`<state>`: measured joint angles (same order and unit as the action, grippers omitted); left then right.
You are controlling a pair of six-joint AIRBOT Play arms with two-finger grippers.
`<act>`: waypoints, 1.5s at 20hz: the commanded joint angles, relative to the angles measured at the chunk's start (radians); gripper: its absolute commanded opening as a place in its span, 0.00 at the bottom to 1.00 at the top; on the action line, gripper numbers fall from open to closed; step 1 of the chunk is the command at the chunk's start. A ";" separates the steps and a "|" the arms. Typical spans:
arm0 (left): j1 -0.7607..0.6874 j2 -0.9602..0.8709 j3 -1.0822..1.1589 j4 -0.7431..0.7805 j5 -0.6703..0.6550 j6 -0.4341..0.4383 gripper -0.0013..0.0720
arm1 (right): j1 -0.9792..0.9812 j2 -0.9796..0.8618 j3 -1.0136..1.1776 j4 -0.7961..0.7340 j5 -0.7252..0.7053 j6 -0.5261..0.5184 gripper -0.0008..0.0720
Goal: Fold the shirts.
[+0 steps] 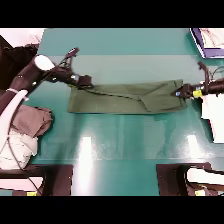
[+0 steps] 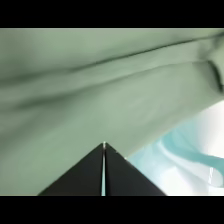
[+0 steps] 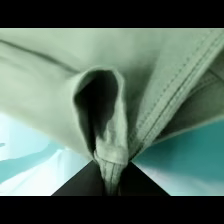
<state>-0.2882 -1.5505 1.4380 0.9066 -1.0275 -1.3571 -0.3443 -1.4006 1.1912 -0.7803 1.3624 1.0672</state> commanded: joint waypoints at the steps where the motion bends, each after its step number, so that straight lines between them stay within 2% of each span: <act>1: -0.135 -0.166 0.196 -0.003 0.025 0.003 0.05 | 0.098 0.041 0.168 0.003 0.087 0.151 0.03; 5: -0.231 -0.369 0.350 -0.005 0.023 0.002 0.05 | 0.266 0.037 0.364 0.003 0.085 0.257 0.03; 8: -0.248 -0.454 0.404 -0.009 0.024 -0.012 0.05 | 0.375 -0.012 0.512 0.002 0.122 0.310 0.03; 17: -0.240 -0.465 0.404 0.013 0.064 -0.031 0.05 | 0.572 -0.249 0.826 -0.010 0.190 0.366 0.03; 23: -0.114 -0.427 0.434 0.037 -0.111 -0.030 0.05 | 0.613 -0.281 0.795 -0.008 0.136 0.363 0.03; 28: 0.062 -0.262 0.434 0.116 -0.186 -0.016 0.05 | 0.668 -0.312 0.791 -0.008 0.096 0.340 0.03; 30: 0.139 -0.189 0.434 0.117 -0.243 0.017 0.05 | 0.713 -0.345 0.791 -0.008 0.057 0.304 0.03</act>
<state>-0.2440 -1.8267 1.8706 0.9981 -1.1927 -1.3712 0.3229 -1.7145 1.9831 -0.7883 1.4635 1.4078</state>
